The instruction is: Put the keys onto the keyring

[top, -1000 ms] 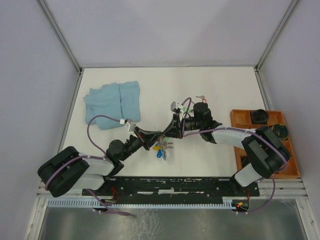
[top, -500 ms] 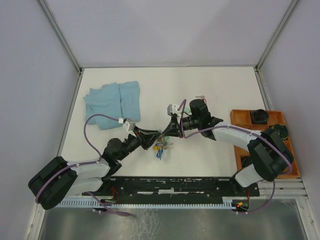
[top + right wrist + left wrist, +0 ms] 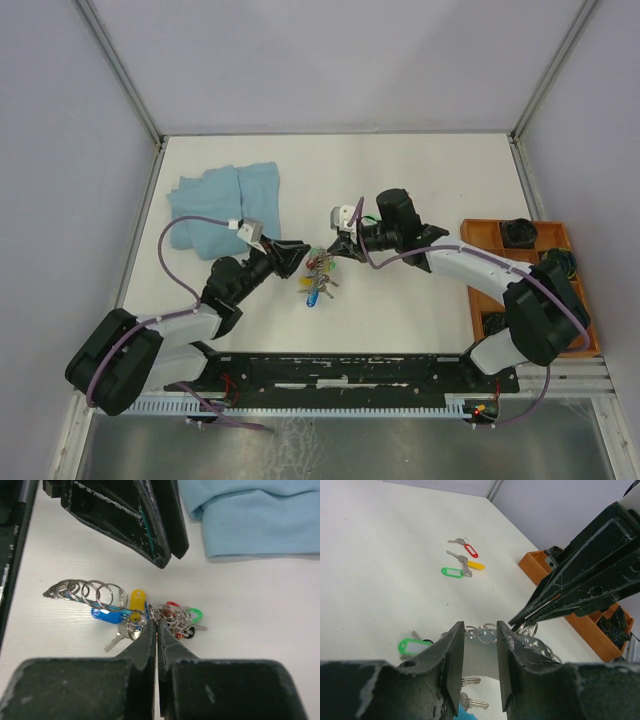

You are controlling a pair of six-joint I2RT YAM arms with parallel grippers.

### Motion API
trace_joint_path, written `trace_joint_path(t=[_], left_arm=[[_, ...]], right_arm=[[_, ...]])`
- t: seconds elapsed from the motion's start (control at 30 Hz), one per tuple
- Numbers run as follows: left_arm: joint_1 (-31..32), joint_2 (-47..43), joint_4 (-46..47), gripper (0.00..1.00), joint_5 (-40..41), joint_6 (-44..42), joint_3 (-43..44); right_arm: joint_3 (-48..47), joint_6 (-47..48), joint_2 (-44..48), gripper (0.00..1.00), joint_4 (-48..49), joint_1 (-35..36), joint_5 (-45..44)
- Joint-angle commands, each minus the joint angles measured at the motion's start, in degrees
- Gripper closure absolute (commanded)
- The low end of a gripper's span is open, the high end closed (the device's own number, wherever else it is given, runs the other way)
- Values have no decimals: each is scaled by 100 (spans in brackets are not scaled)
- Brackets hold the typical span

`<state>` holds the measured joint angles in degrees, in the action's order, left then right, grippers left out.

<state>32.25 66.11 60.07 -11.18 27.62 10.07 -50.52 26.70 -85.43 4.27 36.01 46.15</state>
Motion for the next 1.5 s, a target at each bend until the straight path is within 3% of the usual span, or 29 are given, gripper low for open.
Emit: trace_joint_path(t=[0.0, 0.17, 0.33, 0.63, 0.87, 0.97, 1.17, 1.27, 1.47], left_arm=[[-61, 204, 366, 61, -227, -343, 356], [-66, 496, 481, 60, -479, -506, 507], [-65, 647, 697, 58, -678, -503, 381], [-61, 316, 94, 59, -621, -1170, 246], [-63, 414, 600, 58, -306, -1057, -108], [-61, 438, 440, 59, -650, -1274, -118], [-60, 725, 292, 59, -921, -1410, -22], [-61, 1048, 301, 49, -1301, -1514, 121], [-52, 1569, 419, 46, -1977, -1698, 341]], right_arm=[[-563, 849, 354, 100, -171, 20, -482], [-1197, 1686, 159, 99, -1290, 202, -1058], [-1020, 1754, 199, 99, -1202, 441, -1235], [-251, 1041, 181, 99, -196, 453, -1207], [186, 158, -112, 99, 464, 408, -774], [-26, 121, -364, 99, -100, 448, -427], [195, 159, -390, 99, 34, 501, -805], [179, 204, -356, 99, -148, 571, -1016], [47, 97, -363, 99, -455, 632, -1223]])
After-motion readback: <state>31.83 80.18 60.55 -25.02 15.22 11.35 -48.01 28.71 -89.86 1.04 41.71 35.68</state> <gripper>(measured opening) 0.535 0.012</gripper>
